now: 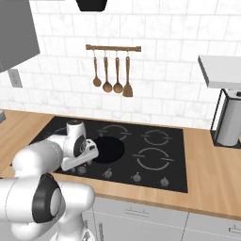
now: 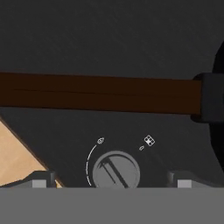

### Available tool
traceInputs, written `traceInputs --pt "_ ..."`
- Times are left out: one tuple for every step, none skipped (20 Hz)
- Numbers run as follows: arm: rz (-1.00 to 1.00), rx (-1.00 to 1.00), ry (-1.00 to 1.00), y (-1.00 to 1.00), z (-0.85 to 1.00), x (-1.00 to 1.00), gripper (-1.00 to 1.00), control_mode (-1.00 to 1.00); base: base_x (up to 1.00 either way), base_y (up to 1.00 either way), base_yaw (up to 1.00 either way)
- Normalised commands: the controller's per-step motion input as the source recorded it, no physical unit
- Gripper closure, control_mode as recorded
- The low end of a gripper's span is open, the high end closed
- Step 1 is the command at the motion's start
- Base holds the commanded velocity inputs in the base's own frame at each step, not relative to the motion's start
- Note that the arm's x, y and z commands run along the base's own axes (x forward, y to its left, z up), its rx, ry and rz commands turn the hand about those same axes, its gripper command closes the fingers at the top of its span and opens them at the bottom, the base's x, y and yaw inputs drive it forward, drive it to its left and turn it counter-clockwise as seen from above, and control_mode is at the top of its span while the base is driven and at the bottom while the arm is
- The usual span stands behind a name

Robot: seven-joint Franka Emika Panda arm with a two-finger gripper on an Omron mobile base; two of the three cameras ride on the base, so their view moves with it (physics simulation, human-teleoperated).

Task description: Turn off the front center burner of the stove.

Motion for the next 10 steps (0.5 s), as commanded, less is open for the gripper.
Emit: traceInputs --pt "0.0 0.0 0.0 0.0 -0.29 0.0 -1.0 -1.0 0.0 0.0 0.0" --pt "0.0 0.0 0.0 -0.09 -0.22 0.0 -1.0 -1.0 0.0 0.0 0.0" --pt "0.0 0.0 0.0 -0.19 -0.2 0.0 -1.0 -1.0 0.0 0.0 0.0" --pt "0.0 0.0 0.0 -0.16 -0.21 0.0 -1.0 -1.0 0.0 0.0 0.0" --pt "0.0 0.0 0.0 -0.04 -0.21 0.0 -1.0 -1.0 0.0 0.0 0.0" --pt "0.0 0.0 0.0 0.0 -0.18 0.0 -1.0 -1.0 0.0 0.0 0.0" --pt "0.0 0.0 0.0 0.0 -0.17 0.02 -1.0 -1.0 0.0 0.0 0.0" --pt "0.0 0.0 -0.01 0.0 -0.16 0.09 -1.0 -1.0 0.0 0.0 0.0" --pt "0.0 0.0 -0.01 0.0 -0.16 0.15 -1.0 -1.0 0.0 0.0 0.0" --pt "0.0 0.0 -0.01 0.0 -0.15 0.13 -1.0 -1.0 0.0 0.0 0.0"
